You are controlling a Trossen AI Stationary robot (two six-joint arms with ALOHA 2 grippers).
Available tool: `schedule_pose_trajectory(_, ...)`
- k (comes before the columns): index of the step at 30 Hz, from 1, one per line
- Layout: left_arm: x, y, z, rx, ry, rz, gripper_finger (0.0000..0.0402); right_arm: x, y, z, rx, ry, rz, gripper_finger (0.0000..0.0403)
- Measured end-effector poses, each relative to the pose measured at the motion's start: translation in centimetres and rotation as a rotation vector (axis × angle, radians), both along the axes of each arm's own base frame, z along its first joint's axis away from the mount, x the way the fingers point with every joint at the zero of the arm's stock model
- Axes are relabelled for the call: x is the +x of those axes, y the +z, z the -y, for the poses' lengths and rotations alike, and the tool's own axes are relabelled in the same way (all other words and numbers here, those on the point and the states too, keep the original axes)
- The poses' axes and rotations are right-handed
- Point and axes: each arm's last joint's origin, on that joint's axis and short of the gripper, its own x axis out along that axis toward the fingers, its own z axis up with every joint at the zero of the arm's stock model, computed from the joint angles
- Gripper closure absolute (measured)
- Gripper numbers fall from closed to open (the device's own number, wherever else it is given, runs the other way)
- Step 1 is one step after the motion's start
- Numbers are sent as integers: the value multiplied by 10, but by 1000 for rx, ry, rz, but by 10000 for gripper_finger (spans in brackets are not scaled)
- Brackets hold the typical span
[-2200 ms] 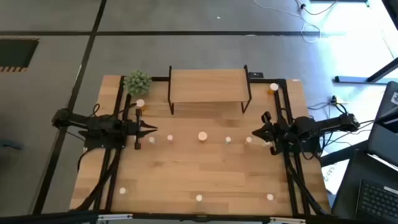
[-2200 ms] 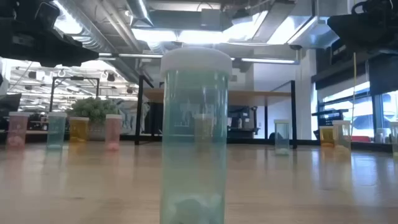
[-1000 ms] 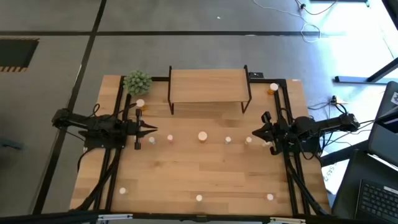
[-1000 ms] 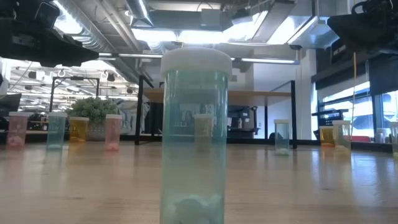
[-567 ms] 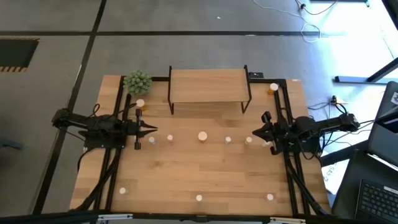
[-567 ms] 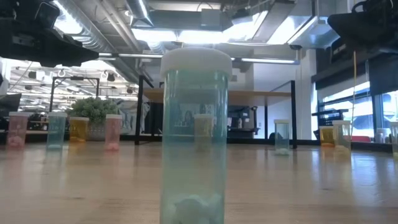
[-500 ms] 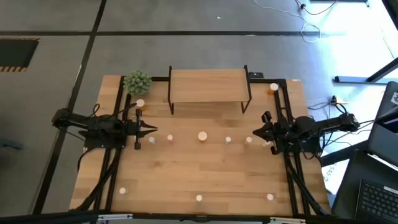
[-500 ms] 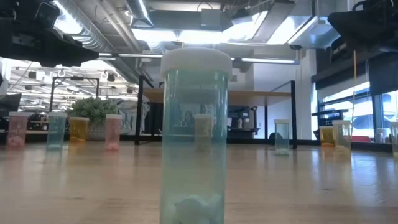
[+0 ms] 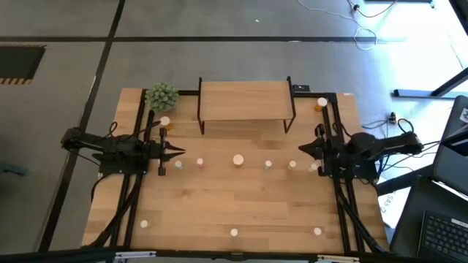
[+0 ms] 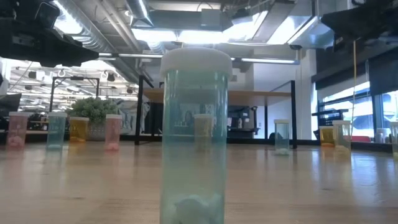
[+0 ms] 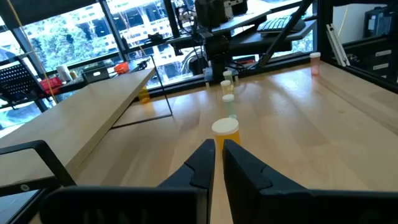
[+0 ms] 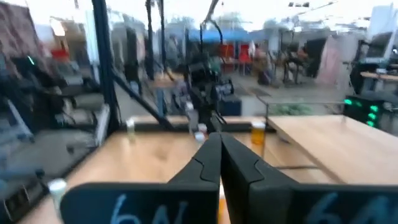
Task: Pick and place medicine bottles onto shelf by color
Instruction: Put the right yellow medicine bottle on the shelf
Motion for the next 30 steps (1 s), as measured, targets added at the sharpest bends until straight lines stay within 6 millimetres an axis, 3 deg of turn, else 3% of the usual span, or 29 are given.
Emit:
schedule_pose_trajectory(5,0,0,0,0,0,0,374,-6,30,5,-53,-137,-166,400)
schedule_pose_trajectory(11,0,0,0,9,2,-1,374,4,64,5,-35,-229,-287,401)
schedule_pose_trajectory(21,0,0,-1,76,43,-9,374,37,121,0,302,-391,-506,402)
schedule_pose_trajectory(26,0,0,-1,76,43,-10,374,35,144,2,559,-524,-636,402)
schedule_pose_trajectory(30,0,1,-1,74,46,-1,374,29,159,1,667,-533,-748,402)
